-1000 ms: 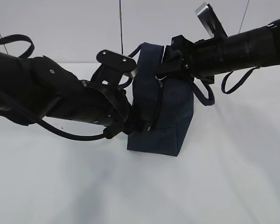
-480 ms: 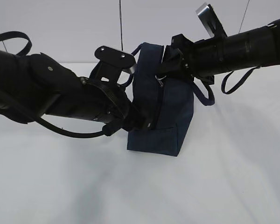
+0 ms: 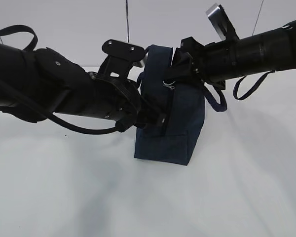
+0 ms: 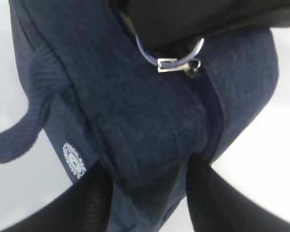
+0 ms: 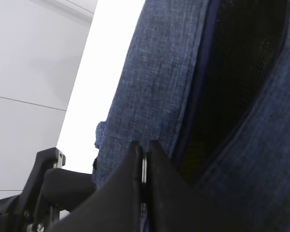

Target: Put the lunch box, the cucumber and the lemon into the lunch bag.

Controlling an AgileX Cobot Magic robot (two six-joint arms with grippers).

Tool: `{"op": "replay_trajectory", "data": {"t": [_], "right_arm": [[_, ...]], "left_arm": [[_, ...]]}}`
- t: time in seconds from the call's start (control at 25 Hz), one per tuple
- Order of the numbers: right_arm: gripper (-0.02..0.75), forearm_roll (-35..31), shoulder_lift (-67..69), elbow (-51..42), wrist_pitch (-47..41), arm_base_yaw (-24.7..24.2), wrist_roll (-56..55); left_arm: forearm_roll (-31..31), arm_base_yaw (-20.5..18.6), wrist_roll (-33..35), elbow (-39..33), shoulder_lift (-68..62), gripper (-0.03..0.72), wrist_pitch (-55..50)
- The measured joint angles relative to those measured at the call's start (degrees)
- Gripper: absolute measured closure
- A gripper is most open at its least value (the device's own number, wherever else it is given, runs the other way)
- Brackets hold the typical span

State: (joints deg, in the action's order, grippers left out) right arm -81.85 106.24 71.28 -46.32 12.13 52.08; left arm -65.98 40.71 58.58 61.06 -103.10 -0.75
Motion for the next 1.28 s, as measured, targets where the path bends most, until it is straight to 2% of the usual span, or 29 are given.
{"op": "replay_trajectory", "data": {"t": [0.16, 0.36, 0.44, 0.88, 1.28], "right_arm": [[0.731, 0.0, 0.0, 0.0, 0.0, 0.0, 0.1], [0.731, 0.0, 0.0, 0.0, -0.1, 0.0, 0.2], [0.731, 0.0, 0.0, 0.0, -0.1, 0.0, 0.2], [0.731, 0.6, 0.0, 0.4, 0.6, -0.3, 0.4], [0.731, 11.4, -0.1, 5.1, -1.3, -1.4, 0.0]], "left_arm": [[0.1, 0.0, 0.0, 0.4, -0.1, 0.404, -1.0], [0.4, 0.0, 0.0, 0.4, -0.1, 0.618, -1.4], [0.9, 0.0, 0.0, 0.4, -0.1, 0.676, -1.4], [1.8, 0.0, 0.0, 0.4, -0.1, 0.693, -1.7], [1.8, 0.0, 0.0, 0.4, -0.1, 0.693, -1.7]]}}
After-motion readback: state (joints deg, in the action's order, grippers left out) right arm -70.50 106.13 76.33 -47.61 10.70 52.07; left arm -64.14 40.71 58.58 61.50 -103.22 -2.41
